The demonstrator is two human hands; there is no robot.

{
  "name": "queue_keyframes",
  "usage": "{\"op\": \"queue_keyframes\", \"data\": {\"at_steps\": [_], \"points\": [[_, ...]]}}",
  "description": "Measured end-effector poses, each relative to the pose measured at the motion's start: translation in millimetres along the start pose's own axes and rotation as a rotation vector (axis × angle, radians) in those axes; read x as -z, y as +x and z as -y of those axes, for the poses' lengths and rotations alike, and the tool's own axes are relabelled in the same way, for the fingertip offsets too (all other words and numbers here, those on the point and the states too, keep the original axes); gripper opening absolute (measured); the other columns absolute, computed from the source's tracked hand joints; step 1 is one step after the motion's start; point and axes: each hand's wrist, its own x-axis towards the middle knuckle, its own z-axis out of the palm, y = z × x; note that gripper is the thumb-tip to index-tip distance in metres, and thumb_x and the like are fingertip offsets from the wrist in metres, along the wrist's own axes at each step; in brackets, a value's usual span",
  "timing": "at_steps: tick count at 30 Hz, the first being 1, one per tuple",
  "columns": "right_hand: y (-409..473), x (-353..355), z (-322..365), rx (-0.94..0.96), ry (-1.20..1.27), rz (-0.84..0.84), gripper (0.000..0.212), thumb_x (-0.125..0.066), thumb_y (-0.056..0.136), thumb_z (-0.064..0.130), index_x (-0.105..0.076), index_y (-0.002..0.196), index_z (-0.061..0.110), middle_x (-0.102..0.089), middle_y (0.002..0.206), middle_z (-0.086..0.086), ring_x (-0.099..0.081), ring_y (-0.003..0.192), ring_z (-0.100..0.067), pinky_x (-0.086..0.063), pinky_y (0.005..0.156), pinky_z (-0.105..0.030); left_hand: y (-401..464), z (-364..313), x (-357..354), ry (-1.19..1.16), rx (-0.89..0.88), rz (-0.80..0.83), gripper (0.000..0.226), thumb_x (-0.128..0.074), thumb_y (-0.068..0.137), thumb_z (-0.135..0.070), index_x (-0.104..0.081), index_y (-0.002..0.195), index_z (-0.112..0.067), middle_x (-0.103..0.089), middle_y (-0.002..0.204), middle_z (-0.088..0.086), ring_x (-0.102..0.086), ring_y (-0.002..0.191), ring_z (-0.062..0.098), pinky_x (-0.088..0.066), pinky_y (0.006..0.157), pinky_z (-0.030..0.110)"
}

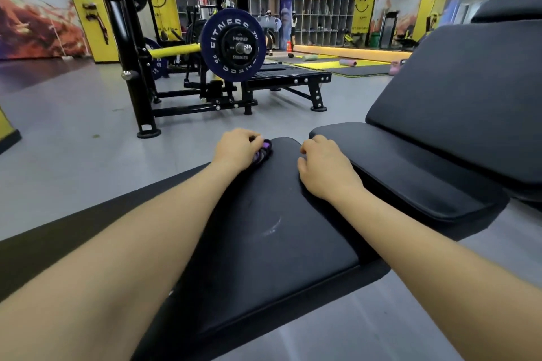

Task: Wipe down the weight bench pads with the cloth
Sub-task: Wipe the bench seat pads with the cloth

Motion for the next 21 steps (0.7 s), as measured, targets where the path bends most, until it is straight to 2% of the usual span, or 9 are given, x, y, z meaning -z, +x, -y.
{"op": "queue_keyframes", "data": {"at_steps": [2, 4, 7, 9, 12, 16, 19, 21], "points": [[0, 0, 0, -0.001, -0.006, 0.01, 0.026, -0.037, 0.097, 0.02, -0.051, 0.113, 0.005, -0.048, 0.118, -0.009, -0.043, 0.111, -0.027, -0.044, 0.086, -0.041, 1, -1, -4, 0.021, 0.009, -0.008, 0.027, -0.044, 0.095, -0.029, -0.066, 0.082, -0.02, -0.068, 0.083, 0.008, -0.06, 0.092, 0.031, -0.045, 0.073, 0.033], [-1, 0, -1, 0.005, -0.023, 0.018, 0.027, -0.037, 0.098, 0.021, -0.051, 0.113, 0.005, -0.047, 0.118, -0.009, -0.042, 0.111, -0.027, -0.044, 0.086, -0.04, -10, -4, -1, 0.042, -0.007, -0.007, 0.028, -0.043, 0.095, -0.03, -0.069, 0.096, -0.019, -0.07, 0.1, 0.005, -0.059, 0.101, 0.029, -0.045, 0.08, 0.032], [-1, 1, -2, 0.019, -0.041, 0.024, 0.027, -0.037, 0.098, 0.022, -0.051, 0.114, 0.005, -0.047, 0.119, -0.009, -0.042, 0.111, -0.026, -0.042, 0.085, -0.037, -36, 6, 13, 0.027, -0.069, 0.035, 0.028, -0.045, 0.095, -0.032, -0.065, 0.114, -0.024, -0.061, 0.126, -0.005, -0.053, 0.116, 0.019, -0.039, 0.089, 0.025], [0, 0, -3, 0.015, -0.034, 0.026, 0.026, -0.037, 0.098, 0.021, -0.051, 0.113, 0.006, -0.047, 0.118, -0.008, -0.043, 0.109, -0.026, -0.043, 0.084, -0.038, -52, 18, 20, 0.023, -0.141, 0.062, 0.03, -0.047, 0.095, -0.033, -0.063, 0.119, -0.025, -0.056, 0.132, -0.009, -0.05, 0.122, 0.012, -0.035, 0.094, 0.022], [2, 0, -3, 0.002, -0.009, 0.015, 0.025, -0.037, 0.097, 0.021, -0.053, 0.109, 0.006, -0.047, 0.115, -0.008, -0.043, 0.107, -0.026, -0.045, 0.082, -0.04, -45, 22, 24, 0.009, -0.139, 0.082, 0.028, -0.049, 0.095, -0.031, -0.065, 0.116, -0.022, -0.062, 0.124, -0.005, -0.055, 0.114, 0.014, -0.038, 0.091, 0.022], [3, -2, -2, -0.003, 0.007, 0.017, 0.024, -0.038, 0.096, 0.02, -0.053, 0.108, 0.006, -0.048, 0.114, -0.006, -0.044, 0.107, -0.025, -0.044, 0.08, -0.038, -7, 24, 17, -0.002, 0.02, 0.026, 0.026, -0.047, 0.094, -0.027, -0.07, 0.101, -0.018, -0.07, 0.091, 0.008, -0.062, 0.092, 0.026, -0.044, 0.076, 0.029], [4, -3, -4, -0.008, 0.018, 0.008, 0.024, -0.037, 0.096, 0.018, -0.053, 0.108, 0.006, -0.049, 0.115, -0.006, -0.043, 0.107, -0.024, -0.043, 0.081, -0.037, -4, 26, 8, 0.039, 0.051, -0.02, 0.028, -0.044, 0.095, -0.03, -0.069, 0.102, -0.021, -0.07, 0.093, 0.006, -0.06, 0.095, 0.026, -0.038, 0.069, 0.027], [4, -3, -4, -0.004, -0.002, 0.007, 0.023, -0.037, 0.096, 0.018, -0.053, 0.108, 0.006, -0.048, 0.114, -0.007, -0.043, 0.107, -0.025, -0.042, 0.08, -0.037, -17, 23, 10, 0.061, 0.014, -0.02, 0.027, -0.045, 0.095, -0.031, -0.068, 0.106, -0.024, -0.07, 0.104, 0.002, -0.059, 0.102, 0.024, -0.042, 0.074, 0.027]]}}
